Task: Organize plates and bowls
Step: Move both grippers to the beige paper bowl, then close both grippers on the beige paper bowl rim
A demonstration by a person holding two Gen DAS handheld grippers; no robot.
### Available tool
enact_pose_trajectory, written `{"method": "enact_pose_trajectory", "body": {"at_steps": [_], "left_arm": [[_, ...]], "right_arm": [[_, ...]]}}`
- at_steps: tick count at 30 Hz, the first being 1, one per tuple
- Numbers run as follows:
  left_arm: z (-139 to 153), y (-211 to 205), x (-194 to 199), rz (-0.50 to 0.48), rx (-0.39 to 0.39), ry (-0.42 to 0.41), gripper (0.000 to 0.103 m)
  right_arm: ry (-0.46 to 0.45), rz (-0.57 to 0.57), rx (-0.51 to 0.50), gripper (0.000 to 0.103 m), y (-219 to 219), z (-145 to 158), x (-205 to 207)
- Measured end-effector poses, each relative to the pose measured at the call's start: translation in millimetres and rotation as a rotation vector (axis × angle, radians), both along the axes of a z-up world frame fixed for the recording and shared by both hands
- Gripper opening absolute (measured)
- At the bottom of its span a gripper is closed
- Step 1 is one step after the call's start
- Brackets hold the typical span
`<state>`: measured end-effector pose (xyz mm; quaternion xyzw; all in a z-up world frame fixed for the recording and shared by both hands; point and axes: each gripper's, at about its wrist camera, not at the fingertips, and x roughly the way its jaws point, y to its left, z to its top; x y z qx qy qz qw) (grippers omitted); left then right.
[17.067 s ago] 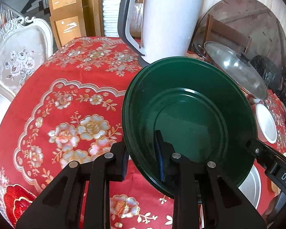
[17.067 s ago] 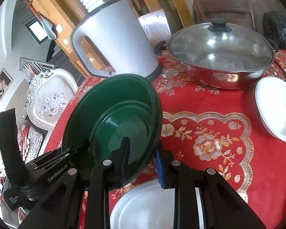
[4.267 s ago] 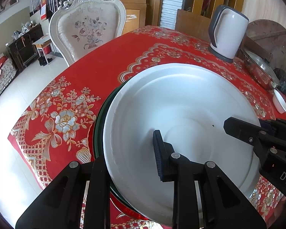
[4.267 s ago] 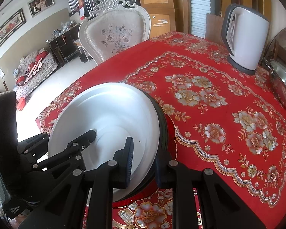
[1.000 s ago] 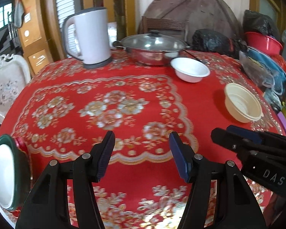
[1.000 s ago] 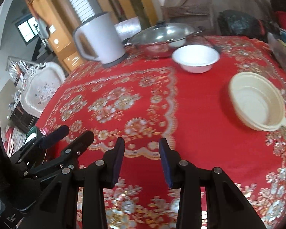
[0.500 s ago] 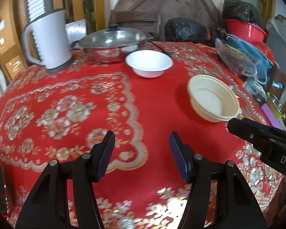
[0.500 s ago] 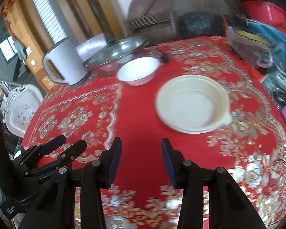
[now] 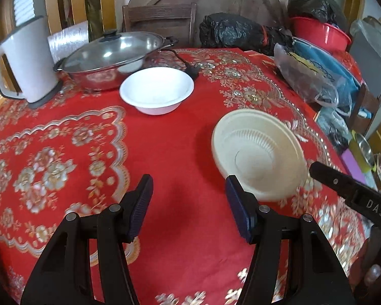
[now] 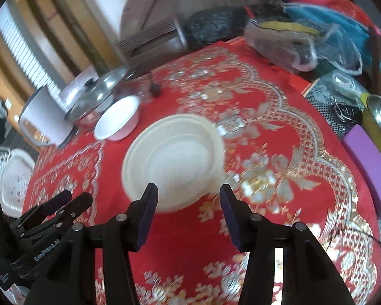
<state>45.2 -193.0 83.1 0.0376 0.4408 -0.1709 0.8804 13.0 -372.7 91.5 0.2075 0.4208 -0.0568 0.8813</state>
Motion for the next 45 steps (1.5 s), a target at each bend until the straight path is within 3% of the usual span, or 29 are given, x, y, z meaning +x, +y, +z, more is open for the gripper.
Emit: {"method": "enact_pose_trajectory", "body": {"at_steps": [18,33,38,39,41,43,45], "left_arm": [[-41.2,-47.1,44.2,-0.022,0.068,0.084,0.060],[-58.0,-60.5,50.5,-0.048,0.090,0.109,0.060],[-61.6,-65.0,48.5,-0.072,0.096,0.093,0.059],[-62.2,-65.9,48.3,-0.076,0.102,0.090,0.057],[-63.5,-66.7,48.0,-0.084,0.112,0.085,0.040],[-65.5,-67.7,47.6,-0.091,0.117,0.088,0.027],[-65.4,-68.7,46.7,-0.094,0.123,0.080,0.025]], "right_arm": [[0.050,0.002,0.115,0.051,-40.7,-38.4,46.8],[0.040,0.031,0.013,0.050,-28.7,-38.4,56.3],[0.013,0.045,0.040,0.046,-30.9,-41.5,54.9],[0.012,0.047,0.044,0.046,-31.2,-43.0,54.7],[0.019,0.053,0.038,0.045,-29.5,-44.6,54.2],[0.025,0.060,0.020,0.029,-26.9,-45.5,53.8],[0.032,0.066,0.009,0.016,-24.6,-46.0,53.6]]}}
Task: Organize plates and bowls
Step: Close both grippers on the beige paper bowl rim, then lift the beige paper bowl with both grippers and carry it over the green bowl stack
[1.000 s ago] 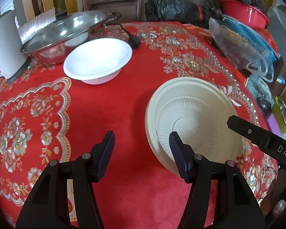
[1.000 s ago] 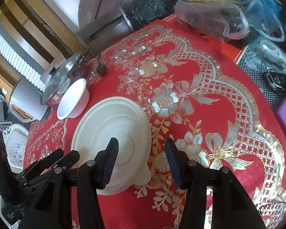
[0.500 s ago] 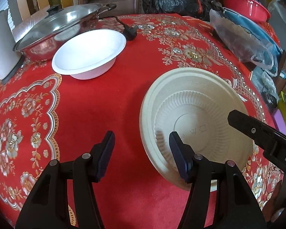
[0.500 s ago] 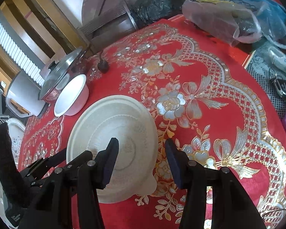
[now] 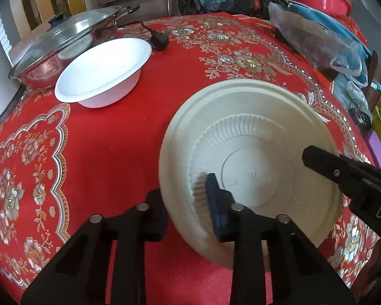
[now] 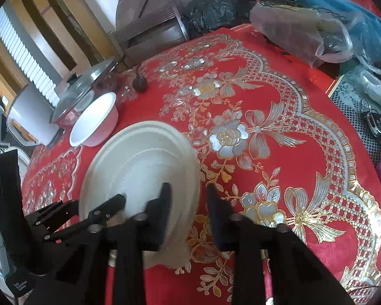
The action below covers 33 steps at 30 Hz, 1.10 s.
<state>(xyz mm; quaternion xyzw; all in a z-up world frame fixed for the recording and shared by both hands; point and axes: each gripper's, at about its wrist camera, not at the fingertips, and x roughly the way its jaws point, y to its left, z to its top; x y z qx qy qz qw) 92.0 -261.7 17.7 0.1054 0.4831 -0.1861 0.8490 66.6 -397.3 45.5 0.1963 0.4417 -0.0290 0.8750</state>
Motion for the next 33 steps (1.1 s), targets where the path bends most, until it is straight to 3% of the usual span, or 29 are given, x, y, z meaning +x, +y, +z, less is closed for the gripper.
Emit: {"method": "enact_pose_trajectory", "body": {"at_steps": [13,33], "left_arm": [[17.1,45.7,-17.5,0.035,-0.012,-0.024,0.025],[26.1,205.8,-61.5,0.235,-0.005,-0.038,0.025]], "right_arm": [[-0.012,0.071,0.005,0.015,34.2,7.6,-12.5],[-0.008,0.314,-0.019,0.015,177.9,11.4,-14.5]]}}
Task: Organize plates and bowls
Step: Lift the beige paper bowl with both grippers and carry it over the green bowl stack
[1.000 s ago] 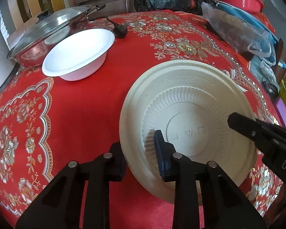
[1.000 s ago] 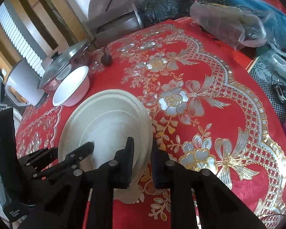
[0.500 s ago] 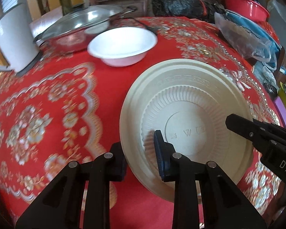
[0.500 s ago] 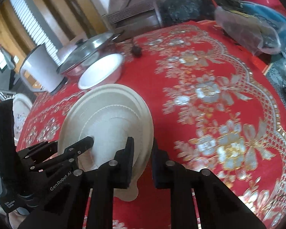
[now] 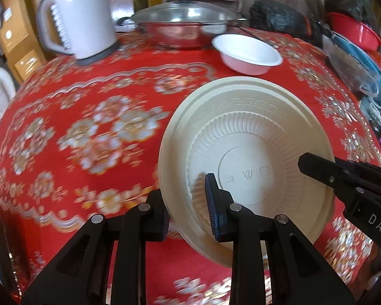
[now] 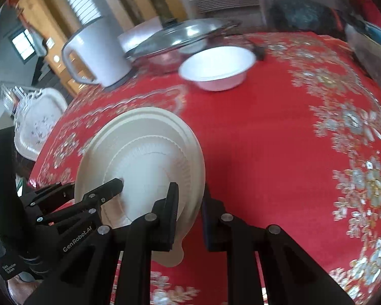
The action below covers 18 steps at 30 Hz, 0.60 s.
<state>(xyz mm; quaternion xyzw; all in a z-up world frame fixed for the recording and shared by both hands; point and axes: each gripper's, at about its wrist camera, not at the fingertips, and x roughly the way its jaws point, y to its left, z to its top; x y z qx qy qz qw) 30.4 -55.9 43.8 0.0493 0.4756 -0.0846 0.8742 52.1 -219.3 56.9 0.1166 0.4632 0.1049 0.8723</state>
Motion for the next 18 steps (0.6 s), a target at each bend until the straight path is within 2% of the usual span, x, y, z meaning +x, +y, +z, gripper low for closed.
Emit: {"method": "enact_pose_trajectory", "body": {"at_steps": [18], "left_arm": [[25.0,146.5,-40.8,0.218,-0.015,-0.064,0.025]], "right_arm": [[-0.027,0.232,-0.046,0.016,145.6,16.4,2.9]]}}
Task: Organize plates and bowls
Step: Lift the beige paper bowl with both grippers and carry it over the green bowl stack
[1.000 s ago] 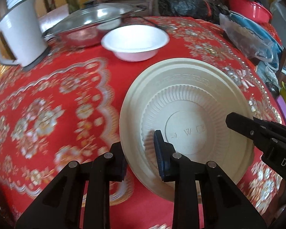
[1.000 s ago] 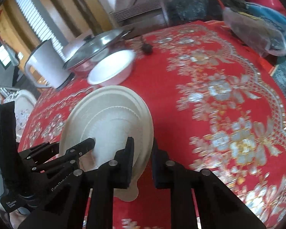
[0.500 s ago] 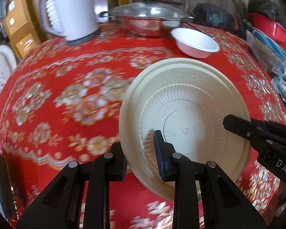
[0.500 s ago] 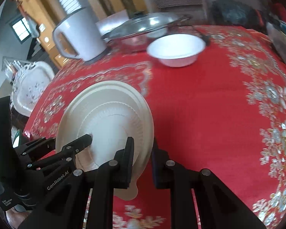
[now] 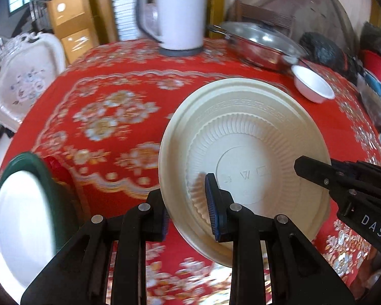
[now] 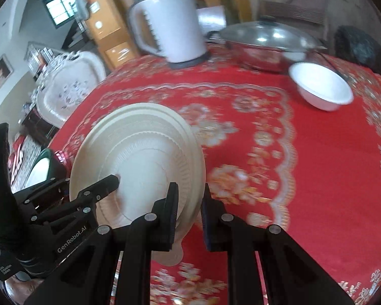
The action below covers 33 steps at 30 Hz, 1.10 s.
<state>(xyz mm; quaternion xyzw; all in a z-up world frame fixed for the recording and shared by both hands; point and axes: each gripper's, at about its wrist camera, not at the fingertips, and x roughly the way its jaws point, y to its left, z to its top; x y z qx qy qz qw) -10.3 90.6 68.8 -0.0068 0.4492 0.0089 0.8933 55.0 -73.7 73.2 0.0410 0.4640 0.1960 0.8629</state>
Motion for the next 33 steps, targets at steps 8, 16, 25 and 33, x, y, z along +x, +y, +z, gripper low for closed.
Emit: {"method": "enact_pose_trajectory", "body": {"at_steps": [8,16,25,33], "left_arm": [[15.6,67.6,-27.8,0.115,-0.014,-0.035,0.025],[31.2,122.1,-52.0,0.219,-0.041,-0.068,0.025],[35.3,161.1,-71.9,0.281,-0.058,-0.093,0.025],[17.5,187.3,-88.7,0.333,-0.085,-0.063,0.025]], "right_arm": [[-0.040,0.111,-0.003,0.017,66.3,15.5,0.3],[-0.084,0.228,-0.012,0.019,135.3,28.6,-2.1],[-0.103,0.303,-0.024,0.019,181.4,32.4,-5.9],[-0.090,0.365,-0.036,0.019,212.9,24.1,-15.8]]}}
